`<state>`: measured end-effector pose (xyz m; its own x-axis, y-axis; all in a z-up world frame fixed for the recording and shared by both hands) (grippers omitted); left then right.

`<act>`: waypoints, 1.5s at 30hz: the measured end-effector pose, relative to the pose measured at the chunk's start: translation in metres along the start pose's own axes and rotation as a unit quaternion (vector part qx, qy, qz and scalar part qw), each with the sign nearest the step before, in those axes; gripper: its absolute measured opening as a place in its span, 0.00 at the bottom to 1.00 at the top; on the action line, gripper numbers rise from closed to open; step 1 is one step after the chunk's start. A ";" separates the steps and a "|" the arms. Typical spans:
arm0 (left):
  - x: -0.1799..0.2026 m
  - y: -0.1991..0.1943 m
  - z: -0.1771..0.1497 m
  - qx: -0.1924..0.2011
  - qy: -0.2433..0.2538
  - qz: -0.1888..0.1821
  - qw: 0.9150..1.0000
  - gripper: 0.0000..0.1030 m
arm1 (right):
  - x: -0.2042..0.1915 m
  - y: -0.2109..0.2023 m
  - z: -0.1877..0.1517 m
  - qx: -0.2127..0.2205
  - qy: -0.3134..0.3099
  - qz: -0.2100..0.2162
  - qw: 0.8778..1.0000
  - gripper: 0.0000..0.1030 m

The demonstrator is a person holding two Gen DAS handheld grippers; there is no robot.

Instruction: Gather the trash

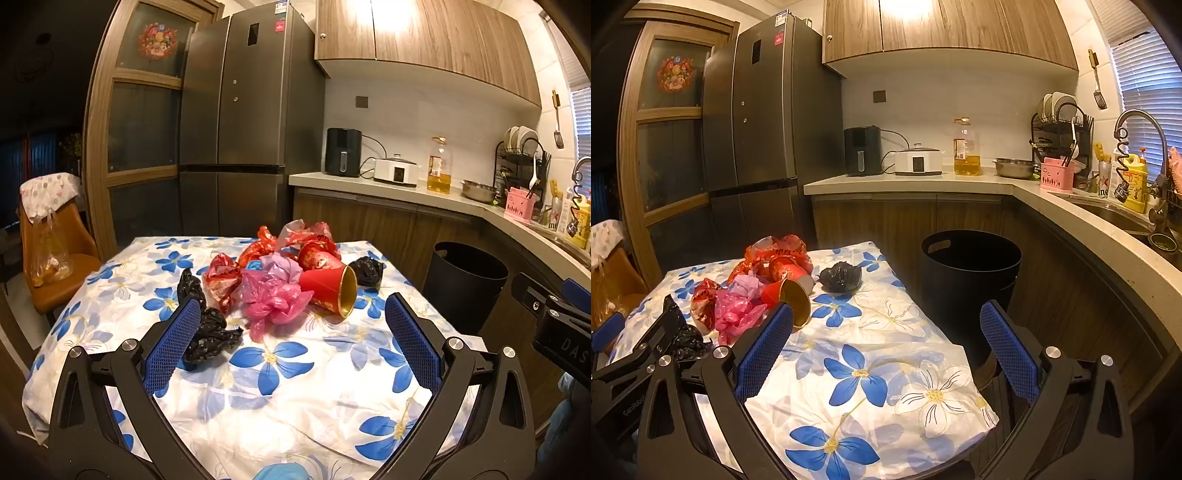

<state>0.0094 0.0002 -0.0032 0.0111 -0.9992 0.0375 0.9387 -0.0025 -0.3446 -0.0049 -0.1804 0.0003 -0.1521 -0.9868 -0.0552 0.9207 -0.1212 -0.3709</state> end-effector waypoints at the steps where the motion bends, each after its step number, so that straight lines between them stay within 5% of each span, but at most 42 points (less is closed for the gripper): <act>1: 0.000 0.000 0.000 0.001 -0.002 -0.001 1.000 0.96 | 0.000 0.000 0.000 0.000 0.000 -0.001 1.000 0.95; 45: 0.006 0.007 0.000 0.001 -0.007 -0.002 1.000 0.96 | -0.002 0.001 0.005 0.008 0.000 -0.001 1.000 0.95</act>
<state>0.0162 -0.0061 -0.0050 0.0127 -0.9986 0.0507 0.9397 -0.0054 -0.3420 -0.0022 -0.1792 0.0052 -0.1541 -0.9865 -0.0553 0.9262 -0.1247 -0.3559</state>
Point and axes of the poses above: each gripper's, at about its wrist camera, not at the fingertips, and y roughly the way its jaws point, x to its right, z to its top, the point moved 1 cm from there along y, roughly the way its jaws point, and after that the axes turned 1 degree about -x, right-handed, at the moved point
